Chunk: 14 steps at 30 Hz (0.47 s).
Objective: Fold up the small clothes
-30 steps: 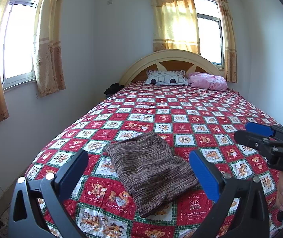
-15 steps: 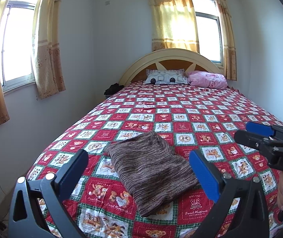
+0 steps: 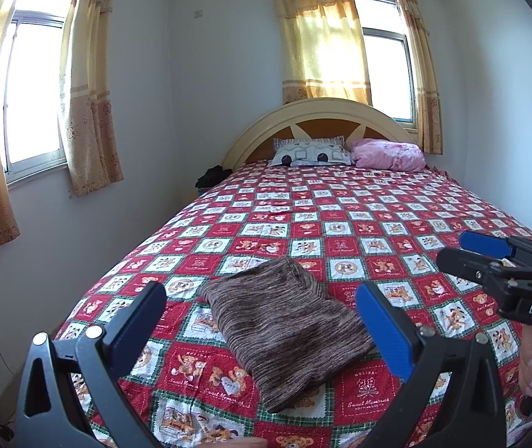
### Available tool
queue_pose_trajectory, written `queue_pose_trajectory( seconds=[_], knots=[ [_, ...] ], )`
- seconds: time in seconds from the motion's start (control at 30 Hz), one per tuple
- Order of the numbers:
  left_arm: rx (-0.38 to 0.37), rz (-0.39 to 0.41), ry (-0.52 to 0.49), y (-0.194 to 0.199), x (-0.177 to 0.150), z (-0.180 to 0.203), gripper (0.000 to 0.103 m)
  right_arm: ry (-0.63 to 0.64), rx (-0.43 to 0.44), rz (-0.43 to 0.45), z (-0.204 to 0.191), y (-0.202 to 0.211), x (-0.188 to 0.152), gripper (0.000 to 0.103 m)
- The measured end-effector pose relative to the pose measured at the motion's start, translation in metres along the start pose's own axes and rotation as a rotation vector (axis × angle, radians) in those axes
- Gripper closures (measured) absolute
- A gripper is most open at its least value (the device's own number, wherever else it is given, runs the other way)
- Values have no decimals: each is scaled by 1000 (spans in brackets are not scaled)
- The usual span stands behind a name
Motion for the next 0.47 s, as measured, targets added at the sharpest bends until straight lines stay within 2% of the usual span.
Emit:
queue_pose_trajectory(
  seconds=[0.47],
  knots=[
    [30, 27, 7, 1, 1, -13, 0, 7, 1, -5, -3, 1, -3, 38]
  ],
)
Point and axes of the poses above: each gripper's, at about its wrist camera, not at the fingertips, and y roughly against the way its jaws point, z to its right, x to its top, the point moved 4 cm from there along -y, roughly the way its jaws point, and after that the axes turned 2 degrees about -x, right-handed, at the moved point
